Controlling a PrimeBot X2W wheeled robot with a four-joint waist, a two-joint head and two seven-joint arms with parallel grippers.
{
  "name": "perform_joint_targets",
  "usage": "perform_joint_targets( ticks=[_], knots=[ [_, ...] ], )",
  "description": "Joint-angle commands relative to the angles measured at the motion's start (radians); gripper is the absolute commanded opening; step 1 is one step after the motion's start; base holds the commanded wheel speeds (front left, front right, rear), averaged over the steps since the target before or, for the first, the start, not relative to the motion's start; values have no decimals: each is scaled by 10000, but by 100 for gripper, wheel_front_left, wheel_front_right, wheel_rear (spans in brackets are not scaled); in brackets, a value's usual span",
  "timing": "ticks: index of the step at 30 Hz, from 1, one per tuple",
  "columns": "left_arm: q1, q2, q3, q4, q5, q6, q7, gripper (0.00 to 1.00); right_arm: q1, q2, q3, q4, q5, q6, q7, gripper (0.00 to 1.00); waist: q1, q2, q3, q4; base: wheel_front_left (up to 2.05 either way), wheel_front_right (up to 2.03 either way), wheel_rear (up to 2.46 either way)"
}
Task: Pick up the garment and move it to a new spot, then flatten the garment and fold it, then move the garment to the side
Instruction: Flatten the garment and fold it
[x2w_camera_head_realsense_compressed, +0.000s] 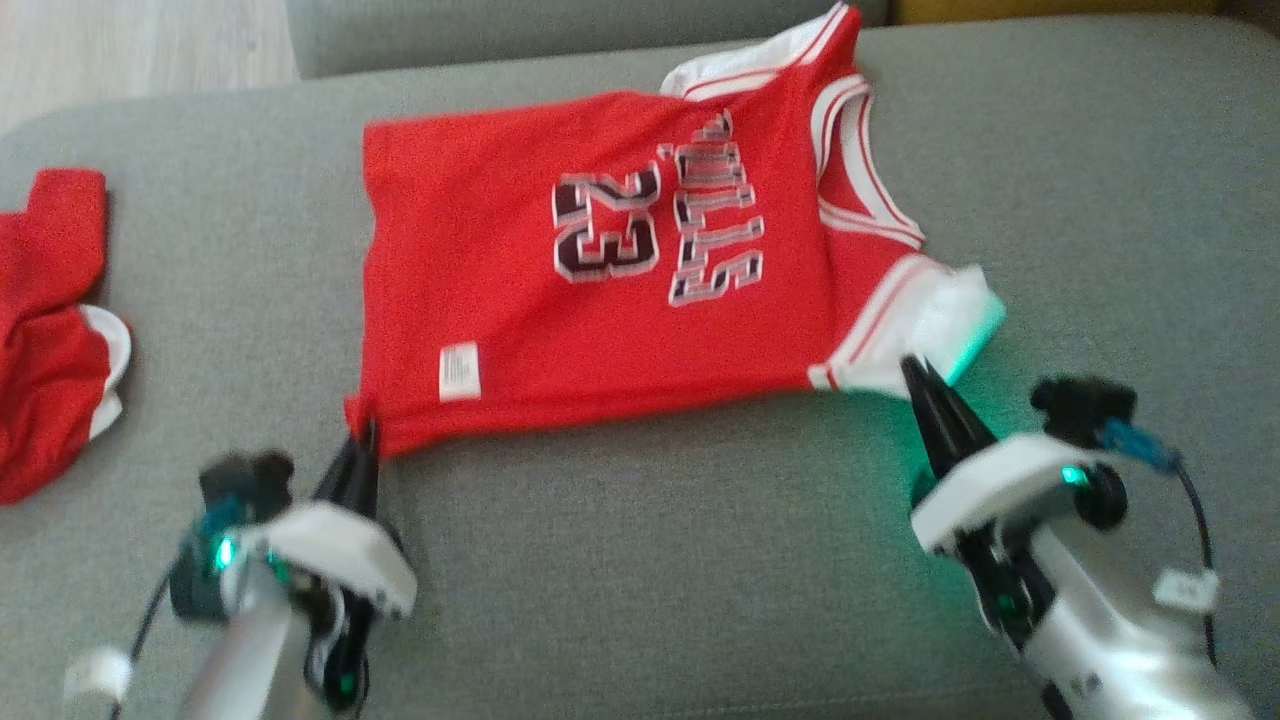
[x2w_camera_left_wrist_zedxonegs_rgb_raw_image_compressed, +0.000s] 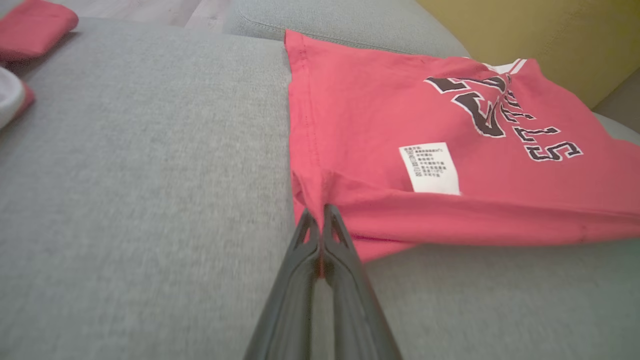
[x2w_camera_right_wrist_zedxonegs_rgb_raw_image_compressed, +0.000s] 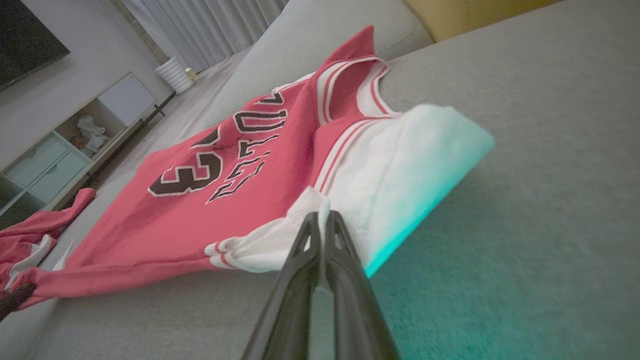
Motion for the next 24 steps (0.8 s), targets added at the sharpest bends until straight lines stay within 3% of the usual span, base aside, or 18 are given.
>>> perform_joint_targets(
  ticks=[1,8,14,19,24],
  knots=[
    [112,424,402,-570,35,136,-125,0,293,-163,-113,-480,-106,67,-166,0,1,0,-299,-60,0,0,0],
    [2654,564,570,-3318,-160,888,377,0,2890,-217,-1975,-2909,-1137,67,471,0,1,0,-835,-56,0,0,0],
    [4385,959,779,-6127,-185,1740,1461,0,5759,940,-4325,-6534,-2950,67,2546,0,1,0,-1057,-18,0,0,0],
    [5022,1223,918,-7380,-126,2178,2049,0,7108,1535,-4991,-8776,-3669,67,4021,0,1,0,-1050,-66,0,0,0],
    [5190,1293,844,-7807,-111,2327,2431,0,7384,1633,-5169,-9655,-3898,67,4649,0,1,0,-1000,-83,0,0,0]
  ],
)
